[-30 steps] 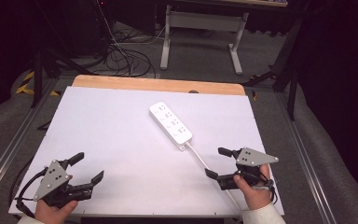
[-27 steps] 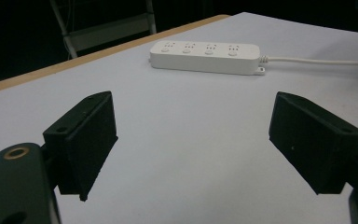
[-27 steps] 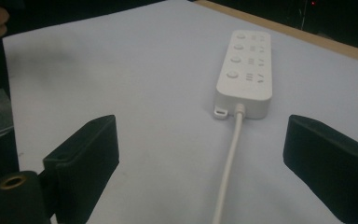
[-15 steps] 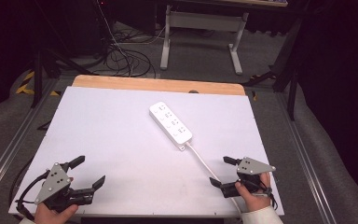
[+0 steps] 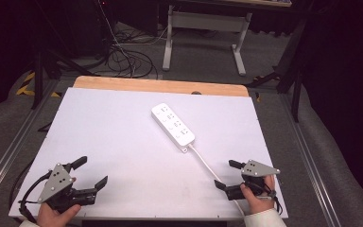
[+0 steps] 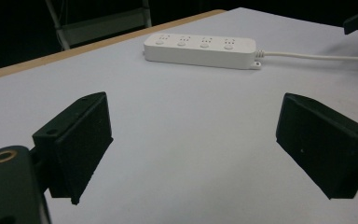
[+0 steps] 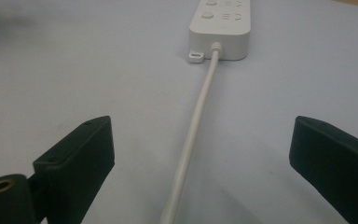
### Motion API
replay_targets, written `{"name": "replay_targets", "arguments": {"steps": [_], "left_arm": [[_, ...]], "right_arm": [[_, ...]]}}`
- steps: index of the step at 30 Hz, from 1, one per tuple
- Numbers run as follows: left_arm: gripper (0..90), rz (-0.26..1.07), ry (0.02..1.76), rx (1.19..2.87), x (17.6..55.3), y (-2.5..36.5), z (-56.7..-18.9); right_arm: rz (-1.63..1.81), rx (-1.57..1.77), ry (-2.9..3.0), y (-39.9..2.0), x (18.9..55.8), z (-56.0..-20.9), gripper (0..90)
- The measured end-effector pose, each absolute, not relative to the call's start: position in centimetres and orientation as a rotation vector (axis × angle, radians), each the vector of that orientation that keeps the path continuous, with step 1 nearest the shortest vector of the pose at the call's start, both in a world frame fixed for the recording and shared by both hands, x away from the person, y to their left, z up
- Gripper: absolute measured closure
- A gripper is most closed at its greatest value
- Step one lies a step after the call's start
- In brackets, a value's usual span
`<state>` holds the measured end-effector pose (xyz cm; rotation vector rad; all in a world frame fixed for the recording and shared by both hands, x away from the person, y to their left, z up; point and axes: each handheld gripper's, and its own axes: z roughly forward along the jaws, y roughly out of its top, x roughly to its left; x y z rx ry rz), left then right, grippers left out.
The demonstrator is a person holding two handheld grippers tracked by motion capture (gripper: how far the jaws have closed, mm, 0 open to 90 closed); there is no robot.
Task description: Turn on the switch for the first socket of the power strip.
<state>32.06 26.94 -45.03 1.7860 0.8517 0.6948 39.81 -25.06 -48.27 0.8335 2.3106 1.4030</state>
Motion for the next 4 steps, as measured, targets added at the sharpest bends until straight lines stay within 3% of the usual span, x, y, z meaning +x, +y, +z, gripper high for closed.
{"name": "replay_targets", "arguments": {"steps": [4], "left_arm": [[11.8, 0.732, 0.854, 1.803, 32.19, 26.91, -45.33]], "right_arm": [[1.388, 0.827, 2.300, -25.12, 39.81, -48.15, 7.0]]}}
